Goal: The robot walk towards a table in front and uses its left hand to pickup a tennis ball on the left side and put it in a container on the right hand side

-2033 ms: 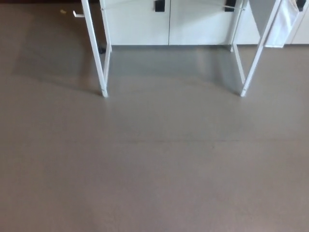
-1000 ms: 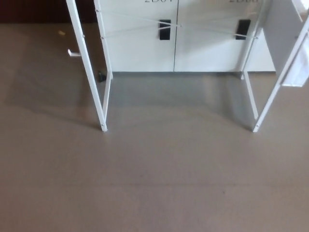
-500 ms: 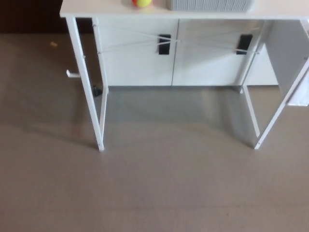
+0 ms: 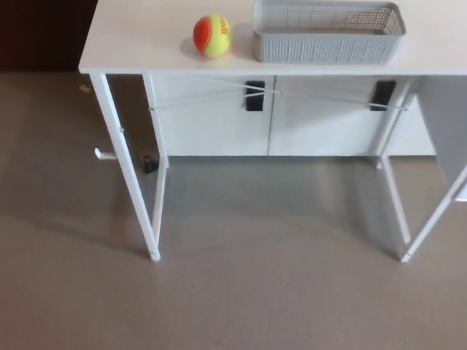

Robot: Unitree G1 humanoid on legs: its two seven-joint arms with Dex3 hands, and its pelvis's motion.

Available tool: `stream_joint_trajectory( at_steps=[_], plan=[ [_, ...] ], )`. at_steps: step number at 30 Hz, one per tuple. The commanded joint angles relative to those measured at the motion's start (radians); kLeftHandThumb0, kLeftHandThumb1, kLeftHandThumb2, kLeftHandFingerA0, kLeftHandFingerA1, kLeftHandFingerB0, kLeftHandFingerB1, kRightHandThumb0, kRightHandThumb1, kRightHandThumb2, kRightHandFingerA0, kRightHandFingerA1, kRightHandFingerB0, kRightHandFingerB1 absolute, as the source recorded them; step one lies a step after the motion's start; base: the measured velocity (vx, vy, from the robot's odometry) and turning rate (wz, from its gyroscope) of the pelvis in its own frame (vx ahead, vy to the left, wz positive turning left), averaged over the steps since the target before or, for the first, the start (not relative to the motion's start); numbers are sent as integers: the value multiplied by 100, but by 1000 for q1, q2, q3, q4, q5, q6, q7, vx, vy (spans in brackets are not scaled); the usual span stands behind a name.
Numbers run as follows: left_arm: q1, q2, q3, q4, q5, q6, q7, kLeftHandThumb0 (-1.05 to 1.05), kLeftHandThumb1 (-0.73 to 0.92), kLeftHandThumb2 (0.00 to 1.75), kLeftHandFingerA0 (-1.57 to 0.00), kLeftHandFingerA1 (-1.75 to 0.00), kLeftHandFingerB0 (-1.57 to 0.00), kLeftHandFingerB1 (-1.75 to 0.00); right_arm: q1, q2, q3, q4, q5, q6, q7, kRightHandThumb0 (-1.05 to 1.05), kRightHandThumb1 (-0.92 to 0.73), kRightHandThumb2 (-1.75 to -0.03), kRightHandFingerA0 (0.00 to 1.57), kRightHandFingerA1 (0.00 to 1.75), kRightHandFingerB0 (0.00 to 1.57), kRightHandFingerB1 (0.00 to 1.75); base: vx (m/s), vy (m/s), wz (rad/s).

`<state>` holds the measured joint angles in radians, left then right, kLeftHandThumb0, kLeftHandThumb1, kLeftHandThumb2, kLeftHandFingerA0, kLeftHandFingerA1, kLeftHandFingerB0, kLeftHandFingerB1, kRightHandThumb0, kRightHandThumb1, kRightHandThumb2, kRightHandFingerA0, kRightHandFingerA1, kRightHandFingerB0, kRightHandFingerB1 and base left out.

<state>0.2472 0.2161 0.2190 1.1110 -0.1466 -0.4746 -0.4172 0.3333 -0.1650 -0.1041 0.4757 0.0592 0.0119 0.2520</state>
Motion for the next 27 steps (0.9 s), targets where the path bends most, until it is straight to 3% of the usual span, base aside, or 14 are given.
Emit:
stream_joint_trajectory(
  at_steps=[1, 2, 3, 10, 11, 15, 16, 17, 23, 24, 25, 27],
  plan=[
    [4, 21, -15, 2, 36, -19, 42, -32, 44, 60, -30, -35, -27, -34, 6, -9, -2, -2, -3, -17, -8, -3, -76, -65, 13, 50, 11, 44, 264, -100, 1],
    [4, 21, -16, 1, 36, -19, 43, -32, 44, 60, -30, -35, -27, -34, 6, -9, -2, -1, -3, -17, -8, -3, -76, -65, 13, 50, 11, 44, 237, -65, -4],
    [0, 18, -4, 5, 18, -30, 23, -32, 43, 59, -31, -35, -29, -35, 5, -4, -7, -24, 11, 8, -4, -2, -73, -76, 15, 55, 4, 44, 232, -8, -11],
    [5, 14, 6, -9, 6, -14, 10, -31, 44, 59, -30, -35, -28, -34, -13, -5, -10, 21, 6, -14, -7, -4, -71, -75, 16, 55, 5, 45, 311, 129, -21],
    [13, 16, 1, -22, 13, -13, 14, -31, 45, 60, -28, -34, -26, -34, 0, -2, -5, -14, 0, 6, -15, -4, -55, -99, 8, 53, 7, 51, 358, 128, -32],
    [19, 17, -2, -33, 16, -9, 17, -31, 45, 60, -28, -34, -26, -34, 8, -1, -1, -34, -3, 18, -20, -4, -55, -99, 8, 53, 7, 51, 347, 137, -16],
    [17, 20, 0, -19, 18, -12, 22, -33, 43, 60, -31, -36, -28, -35, -2, 2, -8, -1, 10, 7, -9, -7, -70, -76, 16, 54, 4, 44, 294, 138, 1],
    [15, 20, 4, -13, 14, -10, 21, -30, 43, 59, -31, -35, -28, -34, -7, 1, -8, 11, 11, 5, -7, -5, -55, -99, 6, 52, 5, 50, 280, 108, 5],
    [6, 18, 20, 3, -2, -3, 4, -29, 44, 58, -30, -34, -28, -34, -8, -5, 5, 8, -6, 4, -13, -8, -53, -98, 7, 53, 6, 51, 311, 3, 16],
    [-2, 23, 14, 15, 10, -10, 10, -28, 47, 55, -32, -32, -25, -30, -13, -2, 2, 10, 2, 1, -8, -6, -71, -76, 16, 53, 4, 44, 353, -110, 18],
    [-4, 26, 10, 18, 18, -19, 12, -29, 47, 55, -31, -32, -25, -30, -18, 1, 3, 8, 3, 11, -12, -6, -53, -98, 9, 53, 7, 51, 407, -74, 32],
    [-5, 27, 9, 20, 18, -22, 12, -29, 47, 55, -31, -32, -25, -30, -20, 2, 3, 8, 2, 15, -16, -6, -53, -98, 9, 53, 7, 51, 352, -161, 83]
  ],
)
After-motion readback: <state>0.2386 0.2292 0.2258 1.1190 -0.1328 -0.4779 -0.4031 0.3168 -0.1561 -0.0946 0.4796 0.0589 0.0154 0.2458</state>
